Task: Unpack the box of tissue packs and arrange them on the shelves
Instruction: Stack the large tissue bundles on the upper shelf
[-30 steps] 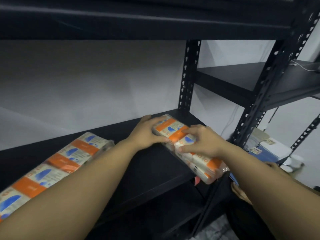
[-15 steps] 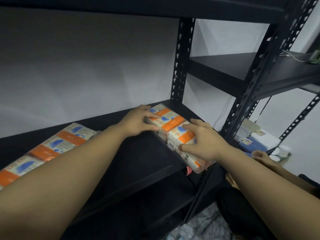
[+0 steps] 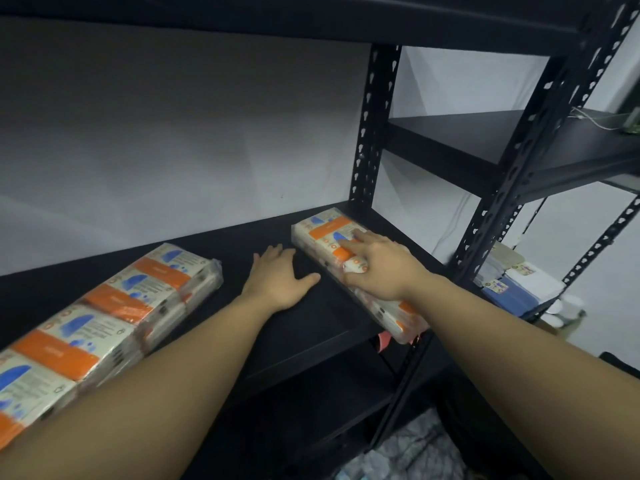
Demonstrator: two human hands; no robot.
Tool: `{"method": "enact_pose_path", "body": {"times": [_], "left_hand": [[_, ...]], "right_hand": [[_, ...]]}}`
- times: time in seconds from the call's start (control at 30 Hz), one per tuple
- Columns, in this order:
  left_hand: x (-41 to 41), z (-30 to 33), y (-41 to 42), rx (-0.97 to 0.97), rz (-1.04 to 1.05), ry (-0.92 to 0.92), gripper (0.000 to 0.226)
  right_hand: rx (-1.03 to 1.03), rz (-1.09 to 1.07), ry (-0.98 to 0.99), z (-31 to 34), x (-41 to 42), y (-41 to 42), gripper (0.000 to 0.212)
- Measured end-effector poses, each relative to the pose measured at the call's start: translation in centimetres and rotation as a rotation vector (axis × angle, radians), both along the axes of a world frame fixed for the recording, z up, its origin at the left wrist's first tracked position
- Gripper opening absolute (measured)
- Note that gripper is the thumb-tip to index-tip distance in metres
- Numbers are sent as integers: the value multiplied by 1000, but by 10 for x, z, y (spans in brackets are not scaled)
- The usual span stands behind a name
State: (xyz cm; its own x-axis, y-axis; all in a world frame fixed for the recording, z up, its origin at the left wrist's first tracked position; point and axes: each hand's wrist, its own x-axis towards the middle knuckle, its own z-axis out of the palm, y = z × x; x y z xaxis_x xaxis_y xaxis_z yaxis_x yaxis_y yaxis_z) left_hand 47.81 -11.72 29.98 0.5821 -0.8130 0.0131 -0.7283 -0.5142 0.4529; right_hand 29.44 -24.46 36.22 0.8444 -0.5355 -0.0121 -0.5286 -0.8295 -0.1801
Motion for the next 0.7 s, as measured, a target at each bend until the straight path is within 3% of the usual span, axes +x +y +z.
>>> {"method": "enact_pose_path", "body": {"times": [0.37, 0.7], "left_hand": [[6, -2, 4, -88, 9, 38, 70], [11, -4, 1, -106, 28, 55, 68]], "right_hand": [[41, -168, -34, 7, 6, -34, 81], [54, -187, -54, 3, 28, -64, 76]]}}
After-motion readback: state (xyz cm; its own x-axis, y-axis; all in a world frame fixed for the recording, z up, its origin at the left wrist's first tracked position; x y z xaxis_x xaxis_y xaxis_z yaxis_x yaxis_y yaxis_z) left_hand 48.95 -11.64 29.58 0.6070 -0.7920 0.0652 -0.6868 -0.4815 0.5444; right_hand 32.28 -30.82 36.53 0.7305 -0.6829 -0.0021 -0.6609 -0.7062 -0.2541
